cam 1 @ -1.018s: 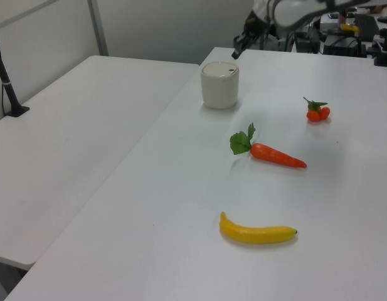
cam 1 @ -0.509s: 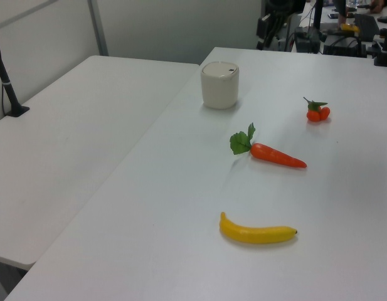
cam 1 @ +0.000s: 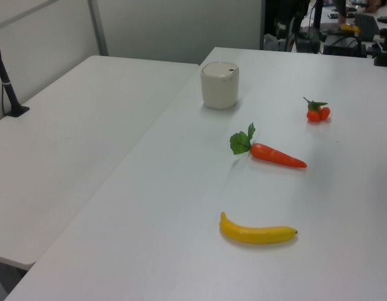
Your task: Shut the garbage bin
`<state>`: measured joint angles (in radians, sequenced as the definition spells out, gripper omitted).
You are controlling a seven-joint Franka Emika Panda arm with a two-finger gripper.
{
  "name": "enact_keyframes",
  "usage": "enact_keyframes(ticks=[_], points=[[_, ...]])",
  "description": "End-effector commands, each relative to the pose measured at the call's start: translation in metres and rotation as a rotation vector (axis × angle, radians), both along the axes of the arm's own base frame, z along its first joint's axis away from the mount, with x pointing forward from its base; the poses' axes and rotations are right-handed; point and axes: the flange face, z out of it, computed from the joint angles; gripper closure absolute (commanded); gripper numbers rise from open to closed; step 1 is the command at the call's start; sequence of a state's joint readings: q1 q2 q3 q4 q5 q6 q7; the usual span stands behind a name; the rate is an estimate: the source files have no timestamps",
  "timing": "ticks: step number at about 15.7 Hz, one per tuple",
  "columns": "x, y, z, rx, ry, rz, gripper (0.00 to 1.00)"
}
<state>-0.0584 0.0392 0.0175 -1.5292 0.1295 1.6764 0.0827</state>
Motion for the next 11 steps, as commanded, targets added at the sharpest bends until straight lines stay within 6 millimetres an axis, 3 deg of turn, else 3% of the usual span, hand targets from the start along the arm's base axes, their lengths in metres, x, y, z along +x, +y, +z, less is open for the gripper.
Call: enact_keyframes(ticks=[1, 6, 11], points=[[-0.02, 0.034, 0.008, 0.003, 0.047, -0.025, 0.0], [-0.022, 0.055, 0.007, -0.034, 0.037, 0.053, 0.0], [-0.014, 0.055, 0.003, -0.056, -0.022, 0.141, 0.0]])
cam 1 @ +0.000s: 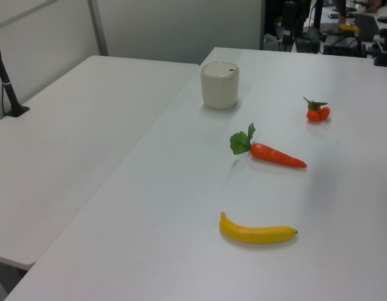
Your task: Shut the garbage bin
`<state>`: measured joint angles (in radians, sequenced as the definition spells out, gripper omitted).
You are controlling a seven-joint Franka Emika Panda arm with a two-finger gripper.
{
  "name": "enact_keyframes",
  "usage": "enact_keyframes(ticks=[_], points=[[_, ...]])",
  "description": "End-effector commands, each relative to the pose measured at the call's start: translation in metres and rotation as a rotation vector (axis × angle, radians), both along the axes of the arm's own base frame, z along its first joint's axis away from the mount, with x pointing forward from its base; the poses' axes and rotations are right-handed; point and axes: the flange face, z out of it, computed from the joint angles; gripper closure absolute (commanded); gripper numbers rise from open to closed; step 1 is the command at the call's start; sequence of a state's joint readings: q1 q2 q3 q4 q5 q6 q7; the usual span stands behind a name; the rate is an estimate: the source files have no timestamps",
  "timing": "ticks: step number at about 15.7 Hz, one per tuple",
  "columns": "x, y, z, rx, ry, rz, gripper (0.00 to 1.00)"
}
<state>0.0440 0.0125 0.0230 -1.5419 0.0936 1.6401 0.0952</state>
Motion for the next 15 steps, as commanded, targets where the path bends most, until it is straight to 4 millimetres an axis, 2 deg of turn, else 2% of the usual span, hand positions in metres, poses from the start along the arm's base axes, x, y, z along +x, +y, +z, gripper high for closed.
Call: enact_keyframes(ticks=[1, 6, 15], points=[[0.0019, -0.0034, -0.005, -0.028, -0.059, 0.056, 0.0], [0.0055, -0.0094, -0.0089, -0.061, -0.091, 0.176, 0.0], [0.0056, -0.0095, -0.0108, -0.051, -0.084, 0.162, 0.0]])
